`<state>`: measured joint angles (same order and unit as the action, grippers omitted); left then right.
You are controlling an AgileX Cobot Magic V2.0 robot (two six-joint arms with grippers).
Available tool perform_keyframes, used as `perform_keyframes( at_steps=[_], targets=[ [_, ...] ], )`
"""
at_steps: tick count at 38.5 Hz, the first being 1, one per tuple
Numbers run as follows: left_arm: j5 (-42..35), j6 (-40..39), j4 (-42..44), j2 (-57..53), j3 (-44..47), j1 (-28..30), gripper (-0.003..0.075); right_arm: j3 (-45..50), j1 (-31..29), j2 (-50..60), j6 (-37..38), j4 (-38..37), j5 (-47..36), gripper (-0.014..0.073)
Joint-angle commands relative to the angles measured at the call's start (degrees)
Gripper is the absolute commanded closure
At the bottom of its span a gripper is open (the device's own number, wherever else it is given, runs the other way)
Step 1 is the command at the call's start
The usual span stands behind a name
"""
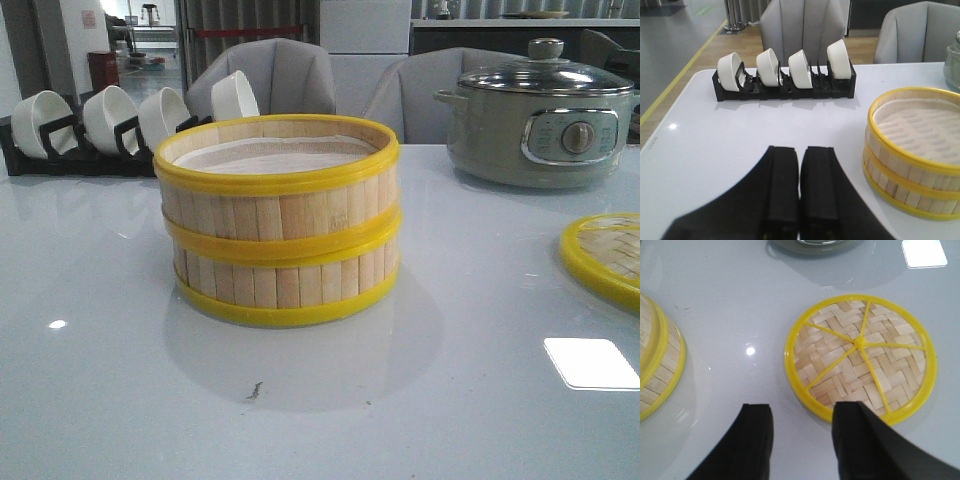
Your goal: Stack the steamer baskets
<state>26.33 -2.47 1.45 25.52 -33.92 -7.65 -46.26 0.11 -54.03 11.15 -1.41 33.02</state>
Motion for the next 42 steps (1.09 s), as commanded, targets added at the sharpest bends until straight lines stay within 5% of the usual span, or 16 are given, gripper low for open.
perform_keyframes(
  at_steps=[1,21,24,26,42],
  targets=[
    [-7.76,-0.53,-0.58,0.06,1.27,0.2,0.0626,-1.98,-0.01,0.41,-0.18,0.34,-4.02,0.0203],
    [-10.53,-0.53,-0.4,0.06,4.78,0.2,0.0626,-1.87,-0.01,0.41,-0.18,0.7,-3.76,0.0208],
    [-10.99,-0.53,-0.4,0.06,4.78,0.2,0.0626,-1.87,-0.01,0.41,-0.18,0.7,-3.24,0.0326],
    [-10.99,-0.53,-0.4,0.06,4.78,0.2,0.0626,-1.87,-0.01,0.41,-0.18,0.7,-2.75,0.0545],
    [-10.99,-0.53,-0.4,0.06,4.78,0.2,0.0626,-1.87,-0.01,0.41,-0.18,0.84,-2.54,0.0508]
  ],
)
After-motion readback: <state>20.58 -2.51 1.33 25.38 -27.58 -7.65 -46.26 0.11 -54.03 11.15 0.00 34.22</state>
